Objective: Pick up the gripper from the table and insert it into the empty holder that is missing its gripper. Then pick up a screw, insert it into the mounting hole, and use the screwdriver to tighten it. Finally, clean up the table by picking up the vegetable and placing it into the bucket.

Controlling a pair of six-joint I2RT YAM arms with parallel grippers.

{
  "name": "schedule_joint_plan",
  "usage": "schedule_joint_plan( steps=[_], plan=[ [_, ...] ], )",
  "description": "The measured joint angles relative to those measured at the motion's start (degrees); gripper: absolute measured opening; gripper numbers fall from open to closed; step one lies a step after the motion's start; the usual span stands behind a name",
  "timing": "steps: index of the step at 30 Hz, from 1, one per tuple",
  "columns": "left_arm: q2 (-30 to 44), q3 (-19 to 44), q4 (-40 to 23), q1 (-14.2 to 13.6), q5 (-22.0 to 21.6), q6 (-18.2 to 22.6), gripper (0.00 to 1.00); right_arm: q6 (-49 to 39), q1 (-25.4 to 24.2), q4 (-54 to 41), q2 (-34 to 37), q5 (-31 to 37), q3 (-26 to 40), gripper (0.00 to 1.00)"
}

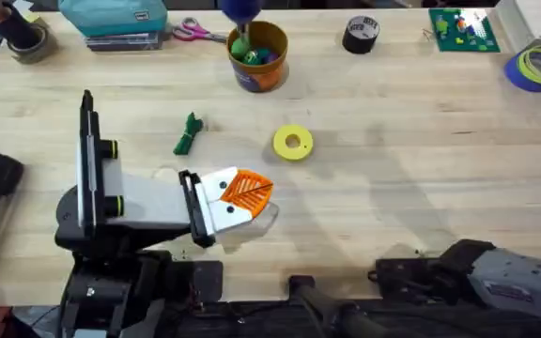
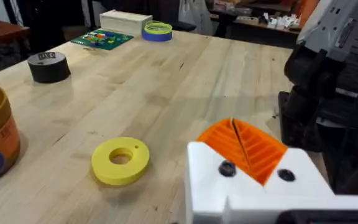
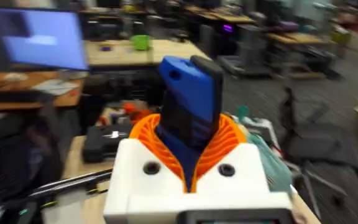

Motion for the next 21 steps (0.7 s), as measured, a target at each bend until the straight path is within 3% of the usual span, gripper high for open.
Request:
schedule_joint_plan(
  steps=[7, 8, 12, 21],
  plan=[
    [0.00, 0.00, 0.00, 0.00, 0.00, 0.00, 0.012, 0.48, 3.07, 4.73, 0.53, -7.84, -0.24, 0.025],
    [0.00, 0.00, 0.00, 0.00, 0.00, 0.00, 0.012, 1.86, 4.44, 11.23, 0.61, -9.21, -2.91, 0.025],
    [0.00, 0.00, -0.01, 0.00, 0.00, 0.00, 0.012, 5.50, 4.66, 20.84, 0.66, -10.11, -8.36, 0.025],
    [0.00, 0.00, -0.02, 0.00, 0.00, 0.00, 0.012, 14.50, 4.66, 36.41, 0.81, -10.84, -18.40, 0.024]
  ],
)
